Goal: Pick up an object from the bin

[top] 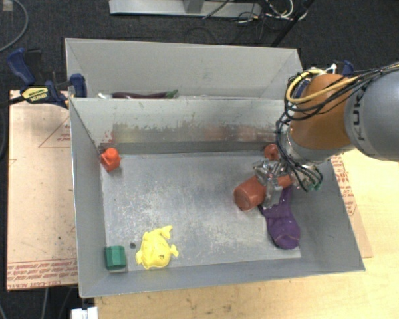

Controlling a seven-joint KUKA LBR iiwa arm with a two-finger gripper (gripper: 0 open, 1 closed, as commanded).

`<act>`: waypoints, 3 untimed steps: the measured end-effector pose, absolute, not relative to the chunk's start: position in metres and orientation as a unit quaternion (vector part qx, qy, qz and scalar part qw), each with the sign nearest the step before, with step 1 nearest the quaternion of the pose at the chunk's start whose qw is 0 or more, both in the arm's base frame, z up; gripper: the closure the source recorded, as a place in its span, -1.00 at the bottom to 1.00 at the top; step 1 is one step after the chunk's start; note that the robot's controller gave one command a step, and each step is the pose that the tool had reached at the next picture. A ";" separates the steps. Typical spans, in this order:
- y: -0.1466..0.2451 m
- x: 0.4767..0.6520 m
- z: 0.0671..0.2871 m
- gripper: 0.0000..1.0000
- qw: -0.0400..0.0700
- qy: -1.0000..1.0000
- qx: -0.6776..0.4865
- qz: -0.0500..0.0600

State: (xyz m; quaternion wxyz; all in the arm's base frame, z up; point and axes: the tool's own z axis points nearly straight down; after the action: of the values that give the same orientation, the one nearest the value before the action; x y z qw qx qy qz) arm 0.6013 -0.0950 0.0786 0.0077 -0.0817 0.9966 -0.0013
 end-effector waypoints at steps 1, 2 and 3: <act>-0.094 0.601 0.078 -1.00 0.008 0.997 -0.082 0.000; -0.094 0.598 0.074 1.00 0.002 0.997 -0.082 0.000; -0.094 0.598 0.074 1.00 0.003 0.997 -0.082 0.000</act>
Offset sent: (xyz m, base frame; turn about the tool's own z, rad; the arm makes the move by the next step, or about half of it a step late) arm 0.0000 0.0000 0.0000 0.0000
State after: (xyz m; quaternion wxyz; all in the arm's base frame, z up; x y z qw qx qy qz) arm 0.5979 -0.0942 0.0742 0.0025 -0.0824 0.9966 -0.0003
